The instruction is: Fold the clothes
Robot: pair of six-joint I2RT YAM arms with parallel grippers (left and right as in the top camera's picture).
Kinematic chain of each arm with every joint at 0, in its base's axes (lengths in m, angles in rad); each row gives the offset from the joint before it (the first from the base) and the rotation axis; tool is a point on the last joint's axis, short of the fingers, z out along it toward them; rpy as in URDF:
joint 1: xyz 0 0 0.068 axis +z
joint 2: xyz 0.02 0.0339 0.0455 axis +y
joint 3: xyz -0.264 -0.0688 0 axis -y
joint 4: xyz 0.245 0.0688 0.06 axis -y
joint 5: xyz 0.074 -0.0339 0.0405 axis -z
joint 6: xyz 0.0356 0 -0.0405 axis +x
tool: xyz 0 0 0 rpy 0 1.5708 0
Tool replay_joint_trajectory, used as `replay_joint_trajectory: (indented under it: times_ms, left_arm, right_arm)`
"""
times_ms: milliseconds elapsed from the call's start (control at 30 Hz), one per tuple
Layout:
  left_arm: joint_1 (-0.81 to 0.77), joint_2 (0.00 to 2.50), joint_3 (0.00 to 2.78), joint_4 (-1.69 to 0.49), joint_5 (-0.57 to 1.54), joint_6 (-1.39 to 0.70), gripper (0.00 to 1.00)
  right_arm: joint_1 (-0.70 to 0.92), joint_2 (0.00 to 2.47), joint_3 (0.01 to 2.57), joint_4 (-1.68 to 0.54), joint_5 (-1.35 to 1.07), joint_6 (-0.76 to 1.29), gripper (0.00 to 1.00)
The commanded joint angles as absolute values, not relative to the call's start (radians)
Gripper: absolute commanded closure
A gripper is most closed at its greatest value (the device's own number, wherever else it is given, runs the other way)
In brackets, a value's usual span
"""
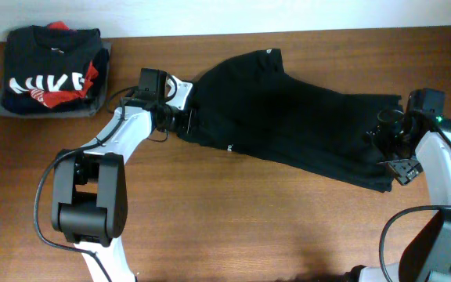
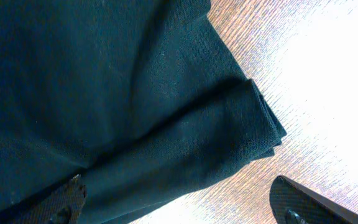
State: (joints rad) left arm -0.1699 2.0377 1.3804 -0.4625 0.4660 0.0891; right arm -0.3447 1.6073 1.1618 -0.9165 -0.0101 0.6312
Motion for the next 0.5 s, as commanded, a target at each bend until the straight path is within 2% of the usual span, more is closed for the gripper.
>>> replay_joint_trajectory:
  times_ms: [0, 100, 200, 467]
  left_arm:
    - [-0.179, 2.048, 1.394, -0.463, 0.509, 0.107, 0.75]
    - [-0.191, 2.048, 1.394, -0.464, 0.513, 0.107, 0.85]
    - [-0.200, 2.048, 1.395, -0.463, 0.513, 0.106, 0.99]
    - [-0.200, 2.048, 1.459, -0.453, 0.591, 0.036, 0.99]
  right_arm:
    - [-0.347, 1.594, 1.179, -0.922, -0.015, 0.632, 0.01]
    - [-0.347, 1.594, 1.179, -0.922, -0.015, 0.632, 0.01]
    - [-0.347, 1.594, 1.179, -0.921, -0.015, 0.632, 0.01]
    - [-0.347, 1.594, 1.179, -0.920, -0.015, 0.632, 0.01]
